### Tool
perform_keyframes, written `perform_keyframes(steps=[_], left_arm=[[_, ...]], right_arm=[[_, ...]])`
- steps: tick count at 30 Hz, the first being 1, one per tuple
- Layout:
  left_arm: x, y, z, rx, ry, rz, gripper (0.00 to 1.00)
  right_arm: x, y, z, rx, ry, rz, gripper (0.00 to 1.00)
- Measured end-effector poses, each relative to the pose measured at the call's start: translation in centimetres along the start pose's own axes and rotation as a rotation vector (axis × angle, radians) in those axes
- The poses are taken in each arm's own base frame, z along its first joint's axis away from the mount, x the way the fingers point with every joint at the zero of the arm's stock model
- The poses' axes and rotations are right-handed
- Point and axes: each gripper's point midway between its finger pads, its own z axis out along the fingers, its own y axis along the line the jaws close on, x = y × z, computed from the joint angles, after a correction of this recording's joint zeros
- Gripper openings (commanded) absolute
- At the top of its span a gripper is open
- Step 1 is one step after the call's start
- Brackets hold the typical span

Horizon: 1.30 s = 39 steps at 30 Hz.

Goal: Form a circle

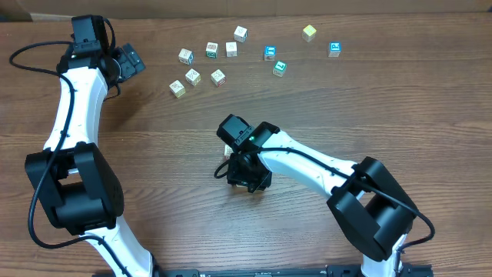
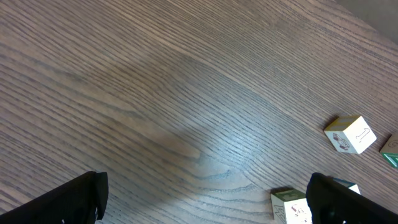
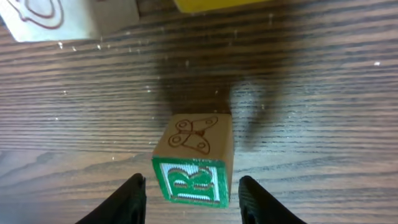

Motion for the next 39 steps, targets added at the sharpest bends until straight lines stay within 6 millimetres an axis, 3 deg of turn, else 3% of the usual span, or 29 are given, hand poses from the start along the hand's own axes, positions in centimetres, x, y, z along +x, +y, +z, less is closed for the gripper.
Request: perform_keyframes(steps=[3,10,23,31,39], left_arm=[[0.0,0.0,0.0,0.0,0.0,0.0,1.0],[0.0,0.0,0.0,0.0,0.0,0.0,1.0],[0.0,0.0,0.0,0.0,0.0,0.0,0.99],[0.0,0.0,0.0,0.0,0.0,0.0,1.0],[0.0,0.0,0.0,0.0,0.0,0.0,0.99]], right_arm=[[-0.1,0.0,0.2,-0.006,0.011,0.008,0.33],[-0.5,0.0,0.1,-0.017,0.011,0.015,0.31],[-1.1,0.8,0.0,-0.055,-0.007,0.006,0.32],[-2.5,0.6,-0.3,-0.078,-0.029,0.016,0.33],[-2.9,0.8,-0.4,-0.098,-0.036,-0.025,0.4]])
